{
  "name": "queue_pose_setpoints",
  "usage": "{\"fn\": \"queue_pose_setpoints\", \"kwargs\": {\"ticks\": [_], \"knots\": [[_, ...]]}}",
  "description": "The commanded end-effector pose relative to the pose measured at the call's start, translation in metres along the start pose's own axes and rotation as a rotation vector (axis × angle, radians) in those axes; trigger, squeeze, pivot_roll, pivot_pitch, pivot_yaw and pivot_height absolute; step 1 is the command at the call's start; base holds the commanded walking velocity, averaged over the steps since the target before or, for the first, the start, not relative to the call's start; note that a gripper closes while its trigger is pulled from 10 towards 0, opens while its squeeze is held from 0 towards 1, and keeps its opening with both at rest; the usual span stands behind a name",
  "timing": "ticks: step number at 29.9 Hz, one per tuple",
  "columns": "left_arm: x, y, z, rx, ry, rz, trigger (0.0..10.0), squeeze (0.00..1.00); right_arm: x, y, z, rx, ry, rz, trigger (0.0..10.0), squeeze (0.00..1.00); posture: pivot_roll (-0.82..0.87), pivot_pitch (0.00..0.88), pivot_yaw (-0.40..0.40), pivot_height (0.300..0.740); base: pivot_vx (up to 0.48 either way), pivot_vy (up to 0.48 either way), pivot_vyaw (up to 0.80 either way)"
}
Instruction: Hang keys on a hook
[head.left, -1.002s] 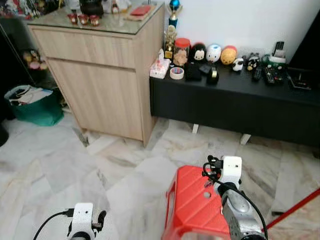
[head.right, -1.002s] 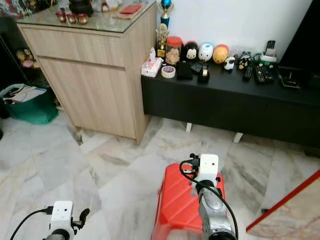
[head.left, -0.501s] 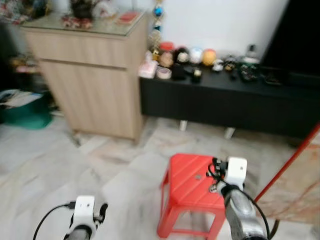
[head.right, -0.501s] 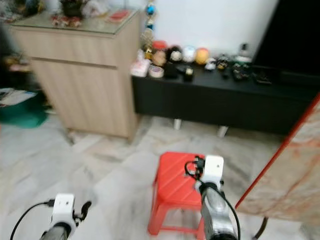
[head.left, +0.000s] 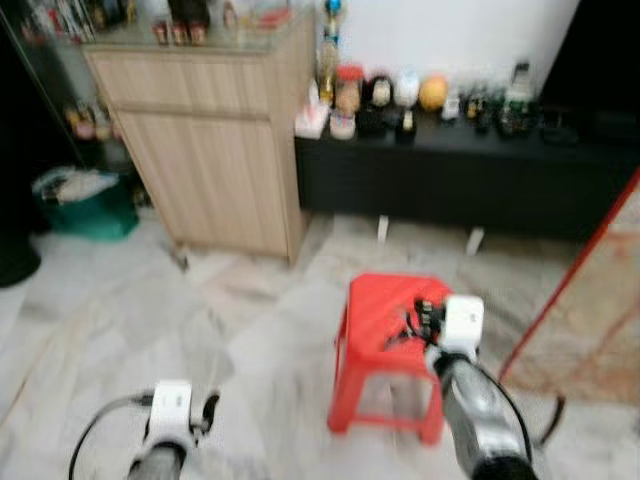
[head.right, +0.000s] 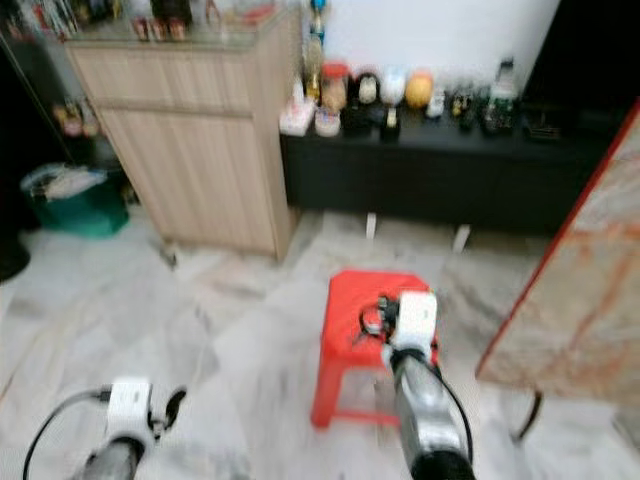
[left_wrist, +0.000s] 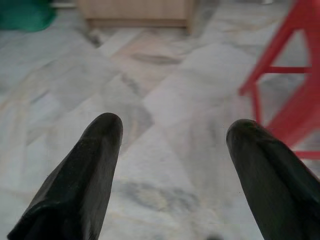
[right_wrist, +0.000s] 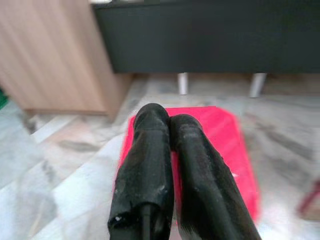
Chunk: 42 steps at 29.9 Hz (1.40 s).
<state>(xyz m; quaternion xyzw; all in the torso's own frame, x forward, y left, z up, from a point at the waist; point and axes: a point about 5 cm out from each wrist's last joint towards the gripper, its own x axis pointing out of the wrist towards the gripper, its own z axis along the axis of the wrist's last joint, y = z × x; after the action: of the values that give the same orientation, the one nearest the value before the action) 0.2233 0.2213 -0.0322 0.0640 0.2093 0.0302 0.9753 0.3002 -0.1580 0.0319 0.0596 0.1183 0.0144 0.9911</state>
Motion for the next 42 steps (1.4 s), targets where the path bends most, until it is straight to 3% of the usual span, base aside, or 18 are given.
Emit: {"fn": "queue_pose_setpoints", "kwargs": {"ticks": [1,8,19,24,42], "knots": [[0.003,0.005,0.008,0.022,-0.032,-0.004,10.0,0.00,0.004,0.007,0.005,0.006,-0.009,0.021,10.0,0.00,0.03,0.000,-0.020,0.740,-0.262,0.000,0.00],[0.016,-0.007,0.046,0.043,-0.194,-0.078,10.0,0.00,0.011,0.014,0.021,-0.011,-0.046,0.062,10.0,0.00,0.03,0.000,-0.017,0.740,0.000,0.000,0.00],[0.023,-0.027,0.091,0.042,-0.339,-0.239,10.0,0.00,0.016,0.030,0.039,-0.026,-0.059,0.178,10.0,0.00,0.03,0.000,-0.023,0.740,0.000,0.000,0.00],[0.024,-0.028,0.098,0.045,-0.351,-0.255,10.0,0.00,0.017,0.037,0.045,-0.062,-0.051,0.230,10.0,0.00,0.03,0.000,-0.024,0.740,0.000,0.000,0.00],[0.017,-0.051,0.124,0.048,-0.398,-0.487,10.0,0.00,0.001,0.085,0.090,-0.157,-0.057,0.572,10.0,0.00,0.03,0.006,-0.026,0.740,0.000,0.000,0.00]]}}
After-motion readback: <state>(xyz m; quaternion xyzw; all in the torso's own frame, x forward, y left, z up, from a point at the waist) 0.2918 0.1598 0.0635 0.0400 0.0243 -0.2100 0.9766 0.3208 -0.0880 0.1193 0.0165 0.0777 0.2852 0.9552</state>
